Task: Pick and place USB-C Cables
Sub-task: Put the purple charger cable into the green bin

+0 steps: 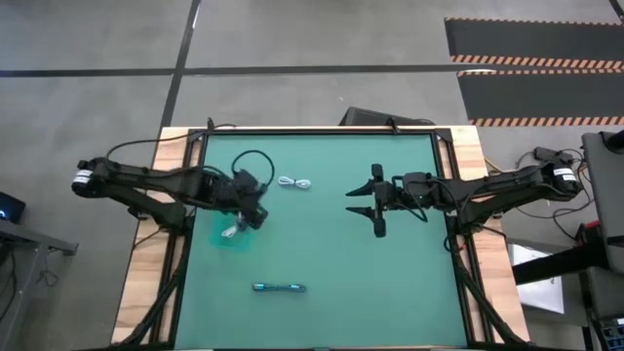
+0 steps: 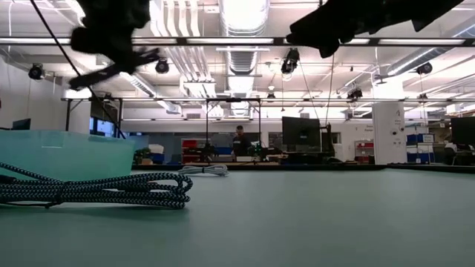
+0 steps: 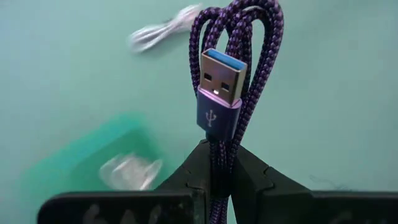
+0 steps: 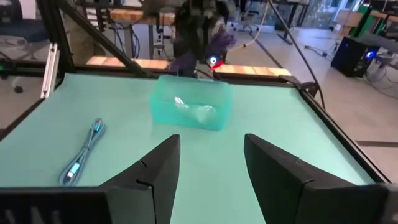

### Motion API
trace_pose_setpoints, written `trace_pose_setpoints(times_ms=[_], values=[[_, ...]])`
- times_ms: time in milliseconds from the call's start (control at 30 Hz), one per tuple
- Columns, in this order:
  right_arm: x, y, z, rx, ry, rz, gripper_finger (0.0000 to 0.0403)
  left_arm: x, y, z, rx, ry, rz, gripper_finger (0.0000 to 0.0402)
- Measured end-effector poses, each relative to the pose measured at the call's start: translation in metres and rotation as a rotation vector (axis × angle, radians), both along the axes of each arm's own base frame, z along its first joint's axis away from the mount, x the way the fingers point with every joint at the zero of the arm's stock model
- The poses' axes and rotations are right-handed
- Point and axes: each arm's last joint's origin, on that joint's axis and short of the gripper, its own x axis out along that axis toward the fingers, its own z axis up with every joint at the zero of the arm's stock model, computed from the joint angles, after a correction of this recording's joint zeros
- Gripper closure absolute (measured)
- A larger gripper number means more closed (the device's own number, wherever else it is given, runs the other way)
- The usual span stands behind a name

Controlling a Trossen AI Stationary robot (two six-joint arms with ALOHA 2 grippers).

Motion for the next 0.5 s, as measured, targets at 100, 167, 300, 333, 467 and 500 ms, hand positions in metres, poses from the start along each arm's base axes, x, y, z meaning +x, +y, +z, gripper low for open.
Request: trace_pose_setpoints(times_ms=[100, 167, 300, 333, 467, 500], values=[[-0.003, 0.000, 0.001, -0.002, 0.011, 0.001, 0.0240, -0.008, 0.003, 0.013, -0.027, 0.101, 0.047, 0.0385], [-0.003, 0.000, 0.000, 0.001, 0.022, 0.000, 0.0244, -0.011, 0.005, 0.016, -0.069, 0.164, 0.068, 0.0385], [-0.003, 0.000, -0.001, -0.007, 0.029, 0.003, 0.0253, -0.016, 0.008, 0.012, -0.197, 0.261, 0.090, 0.0385], [-0.003, 0.000, -0.001, -0.007, 0.034, 0.003, 0.0255, -0.017, 0.009, 0.009, -0.224, 0.290, 0.093, 0.0385], [-0.003, 0.000, -0.003, -0.007, 0.046, 0.003, 0.0262, -0.016, 0.014, -0.004, -0.303, 0.378, 0.116, 0.0385], [-0.003, 0.000, -0.003, -0.007, 0.050, 0.004, 0.0264, -0.015, 0.016, -0.006, -0.313, 0.393, 0.117, 0.0385]])
